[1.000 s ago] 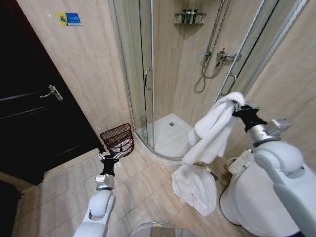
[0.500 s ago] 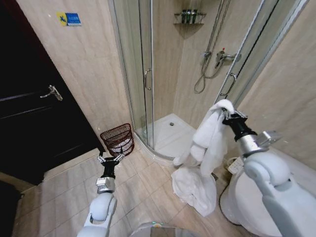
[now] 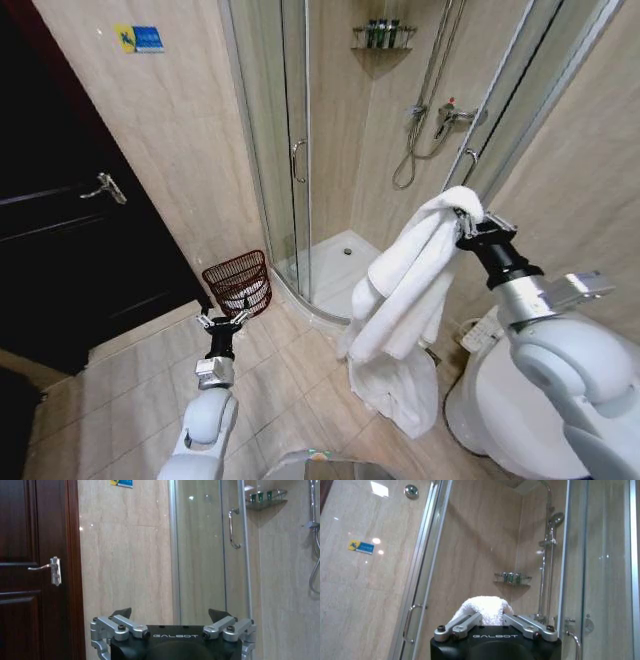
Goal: Discard the used towel into the hamper.
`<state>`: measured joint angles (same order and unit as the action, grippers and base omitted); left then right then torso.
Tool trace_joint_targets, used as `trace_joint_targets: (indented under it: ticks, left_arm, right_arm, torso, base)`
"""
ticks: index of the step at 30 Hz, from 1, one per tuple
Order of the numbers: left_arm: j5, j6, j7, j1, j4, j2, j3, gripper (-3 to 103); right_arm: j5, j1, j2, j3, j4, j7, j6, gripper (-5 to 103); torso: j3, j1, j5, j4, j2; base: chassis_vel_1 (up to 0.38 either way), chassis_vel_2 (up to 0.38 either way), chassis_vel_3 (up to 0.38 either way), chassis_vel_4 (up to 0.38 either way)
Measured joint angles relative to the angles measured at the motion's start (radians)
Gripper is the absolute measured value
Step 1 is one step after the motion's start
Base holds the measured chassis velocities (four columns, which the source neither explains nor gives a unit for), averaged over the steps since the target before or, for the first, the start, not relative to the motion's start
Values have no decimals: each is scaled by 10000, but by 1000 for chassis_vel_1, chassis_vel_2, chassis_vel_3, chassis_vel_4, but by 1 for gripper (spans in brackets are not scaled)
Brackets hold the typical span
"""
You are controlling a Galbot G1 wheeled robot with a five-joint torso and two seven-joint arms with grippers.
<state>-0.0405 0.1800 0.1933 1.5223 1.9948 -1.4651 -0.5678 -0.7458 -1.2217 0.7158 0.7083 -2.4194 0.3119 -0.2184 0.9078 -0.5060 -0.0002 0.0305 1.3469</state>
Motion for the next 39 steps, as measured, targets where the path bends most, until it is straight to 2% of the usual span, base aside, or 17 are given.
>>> trace_joint_targets:
  ticks: [3,6,8,9,11,12,13,14,15,17,19,22,26,36,39]
  left_arm:
    - [-10,0,20,-20,-4,29,10,100]
    - [-5,-1,61,-97,-79,97,25,100]
    - [-21,-61,73,-132,-67,168,31,100]
    - [-21,-61,73,-132,-67,168,31,100]
    - [-168,-311,81,-123,169,384,14,100]
    - [-191,-357,84,-116,208,438,4,100]
    - [-191,-357,84,-116,208,438,4,100]
    - [-214,-414,90,-101,250,515,-11,100]
    - [-214,-414,90,-101,250,515,-11,100]
    - [-219,-443,98,-63,262,561,-13,100]
    - [-198,-451,97,5,262,566,30,100]
    - [-138,-452,96,37,232,527,77,100]
    - [-42,-452,96,17,155,427,108,100]
    - [-43,-475,158,-145,88,289,169,100]
    - [-207,-659,151,-221,118,290,166,100]
  right_arm:
    - [-13,-15,127,-24,117,64,-3,3]
    - [142,-179,562,-118,309,64,20,3]
    - [342,-339,1145,-209,518,26,100,3]
    - [342,-339,1145,-209,518,26,100,3]
    - [976,-463,2531,-300,958,-246,266,3]
    - [1091,-458,2815,-305,1000,-265,267,3]
    - [1091,-458,2815,-305,1000,-265,267,3]
    - [1267,-418,3356,-340,1025,-251,206,3]
    - [1267,-418,3356,-340,1025,-251,206,3]
    - [1523,-372,3911,-457,1037,-245,92,3]
    - [2154,-266,4447,-670,1186,-426,-103,3]
    - [2612,-116,4784,-896,1201,-389,-381,3]
    - [2995,-32,4898,-1217,1138,-332,-697,3]
    - [3087,215,4422,-1191,1777,-554,-330,3]
    - [3082,45,4381,-1120,1801,-613,-265,3]
  torso:
    - [0,0,-1,0,0]
    - [0,0,-1,-1,0]
    - [0,0,6,-2,-1]
    - [0,0,6,-2,-1]
    - [0,0,4,-3,0]
    - [1,0,4,-3,-1]
    - [1,0,4,-3,-1]
    - [0,0,4,-3,-1]
    - [0,0,4,-3,-1]
    - [0,0,-4,-3,0]
    - [0,0,-1,-1,-1]
    - [0,0,0,-1,-1]
    - [0,0,0,-2,-1]
    - [0,0,1,-1,-1]
    - [1,0,3,-3,-1]
  base:
    - [0,0,0,0]
    - [0,0,0,0]
    - [0,0,0,0]
    - [0,0,0,0]
    - [0,0,0,0]
    - [0,0,0,0]
    - [0,0,0,0]
    - [0,0,0,0]
    - [0,0,0,0]
    - [0,0,0,0]
    - [0,0,0,0]
    - [0,0,0,0]
    - [0,0,0,0]
    - [0,0,0,0]
    - [0,0,0,0]
